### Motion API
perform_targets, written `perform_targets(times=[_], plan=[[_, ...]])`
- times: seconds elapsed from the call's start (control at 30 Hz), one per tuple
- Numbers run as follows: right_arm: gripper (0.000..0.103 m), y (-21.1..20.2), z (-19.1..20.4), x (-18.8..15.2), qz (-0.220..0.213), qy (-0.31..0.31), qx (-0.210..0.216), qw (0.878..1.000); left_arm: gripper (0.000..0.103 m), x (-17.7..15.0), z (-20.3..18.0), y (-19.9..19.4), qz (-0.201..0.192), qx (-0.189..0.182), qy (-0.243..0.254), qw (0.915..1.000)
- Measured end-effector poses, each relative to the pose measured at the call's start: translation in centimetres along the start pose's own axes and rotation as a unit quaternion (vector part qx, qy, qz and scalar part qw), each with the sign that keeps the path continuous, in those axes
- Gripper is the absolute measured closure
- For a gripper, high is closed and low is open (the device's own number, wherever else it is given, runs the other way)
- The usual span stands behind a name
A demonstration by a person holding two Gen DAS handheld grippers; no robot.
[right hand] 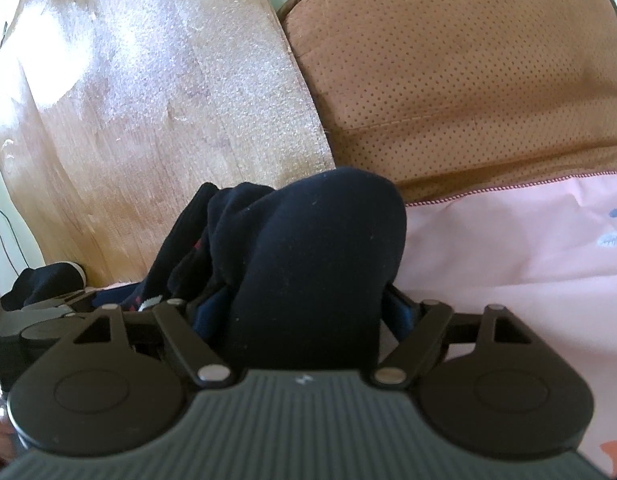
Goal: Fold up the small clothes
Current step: 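Lower the held sweater onto the sheet beside the brown cushion with both grippers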
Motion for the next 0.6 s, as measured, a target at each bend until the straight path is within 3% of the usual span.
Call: perform_targets(times=[0.2, 0.43, 0.6], plan=[[0.021, -0.07, 0.00, -0.07, 0.000, 0.001, -0.001, 1.000, 0.000, -0.12, -0.38, -0.12, -0.008, 0.018, 0.015, 0.9997], [0.020, -0.09, 0.06, -0.11, 0.000, -0.002, -0.006, 1.000, 0.000, -0.10, -0.24, -0.06, -0.006, 0.014, 0.008, 0.9999], [0.012, 0.06, -0.29, -0.16, 0.009, 0.004, -0.035, 0.999, 0.000, -0.14, -0.40, -0.14, -0.007, 0.019, 0.012, 0.9997]])
Point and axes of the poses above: each gripper's, at about its wrist camera, not at the fingertips, and y roughly the way its jaws point, z to its left, x to its top, the point moved 8 cm from there along y, roughly the way its jaws point, and after that the axes turned 4 degrees about z, right-handed, at the moved point
